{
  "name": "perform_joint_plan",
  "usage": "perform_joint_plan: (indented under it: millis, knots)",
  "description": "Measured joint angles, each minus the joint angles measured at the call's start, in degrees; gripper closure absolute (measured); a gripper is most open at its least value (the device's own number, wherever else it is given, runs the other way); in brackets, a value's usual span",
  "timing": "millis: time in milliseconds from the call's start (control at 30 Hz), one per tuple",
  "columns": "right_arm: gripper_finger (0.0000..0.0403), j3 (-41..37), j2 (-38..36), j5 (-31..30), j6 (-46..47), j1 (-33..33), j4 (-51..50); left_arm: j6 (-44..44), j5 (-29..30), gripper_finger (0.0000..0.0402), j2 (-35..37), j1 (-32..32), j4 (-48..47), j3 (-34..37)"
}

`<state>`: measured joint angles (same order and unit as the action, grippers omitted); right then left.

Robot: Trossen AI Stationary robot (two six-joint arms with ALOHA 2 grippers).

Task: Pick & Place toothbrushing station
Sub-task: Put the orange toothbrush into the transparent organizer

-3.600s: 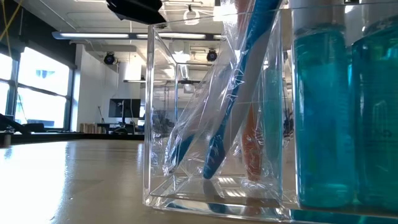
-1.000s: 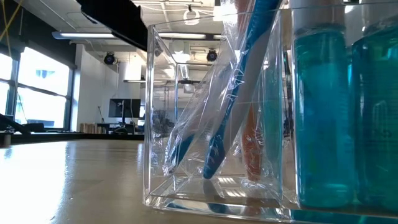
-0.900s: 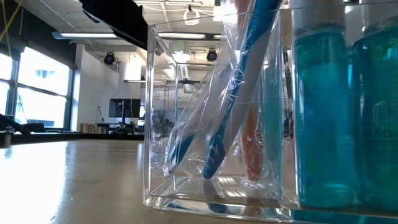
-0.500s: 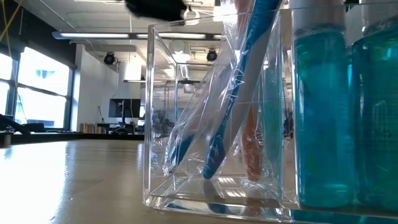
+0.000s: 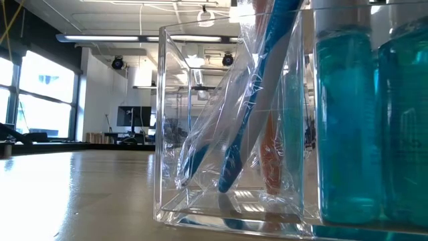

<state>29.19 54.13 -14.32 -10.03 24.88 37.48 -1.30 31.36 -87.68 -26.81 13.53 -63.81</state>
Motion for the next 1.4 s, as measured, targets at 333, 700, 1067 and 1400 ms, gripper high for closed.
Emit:
perform_joint_plan:
  millis: [333,700,1067,1400]
  knots:
    - [0.0399,0.3,20.0,1.3,-8.2,3.3,24.4,-2.5,-10.0,0.0125,-3.5,5.0,5.9,0.0]
    - [0.0399,4.3,26.2,3.8,-8.2,2.9,24.5,-4.4,-14.2,0.0125,-5.3,6.2,9.4,0.0]
    - [0.0399,5.2,27.1,4.0,-8.0,2.0,24.3,-7.9,-17.2,0.0125,-7.5,6.5,14.5,-0.2]
    - [0.0399,5.2,27.1,4.0,-7.8,2.0,23.4,-8.1,-17.9,0.0125,-8.8,7.8,14.1,0.0]
